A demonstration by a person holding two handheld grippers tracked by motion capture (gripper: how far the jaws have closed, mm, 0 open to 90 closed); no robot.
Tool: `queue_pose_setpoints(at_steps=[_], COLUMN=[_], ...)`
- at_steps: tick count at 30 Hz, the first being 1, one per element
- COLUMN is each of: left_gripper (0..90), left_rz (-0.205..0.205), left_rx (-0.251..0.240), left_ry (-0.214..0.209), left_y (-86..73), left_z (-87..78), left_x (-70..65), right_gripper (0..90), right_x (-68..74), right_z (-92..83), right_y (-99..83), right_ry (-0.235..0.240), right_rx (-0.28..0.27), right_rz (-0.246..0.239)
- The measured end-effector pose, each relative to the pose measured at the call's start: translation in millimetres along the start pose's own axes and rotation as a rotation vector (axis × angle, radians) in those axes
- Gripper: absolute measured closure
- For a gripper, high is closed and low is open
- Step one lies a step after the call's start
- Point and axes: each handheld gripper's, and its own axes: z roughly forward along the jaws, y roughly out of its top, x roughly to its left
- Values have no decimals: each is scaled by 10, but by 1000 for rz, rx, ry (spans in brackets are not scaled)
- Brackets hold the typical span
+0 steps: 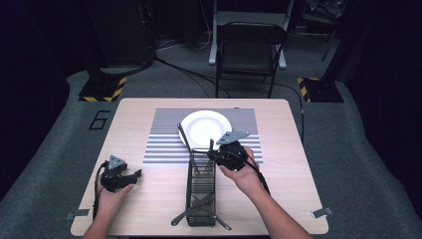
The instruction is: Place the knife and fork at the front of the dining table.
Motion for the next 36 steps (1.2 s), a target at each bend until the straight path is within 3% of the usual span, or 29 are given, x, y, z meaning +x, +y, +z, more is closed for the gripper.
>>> queue_pose_setpoints(at_steps=[29,34,36], left_gripper=[323,323,323], left_rz=[0,0,-2], left_rx=[0,0,-1], left_ry=[1,1,1], left_y=[0,0,0], left_z=[0,0,1], left_x=[0,0,0], right_gripper=[844,866,868], right_x=[80,95,88], right_z=[182,180,178], right_y=[-4,4,4], right_ry=[-8,-30,-20], right_rx=[35,41,39], right_rz=[-27,-38,-20])
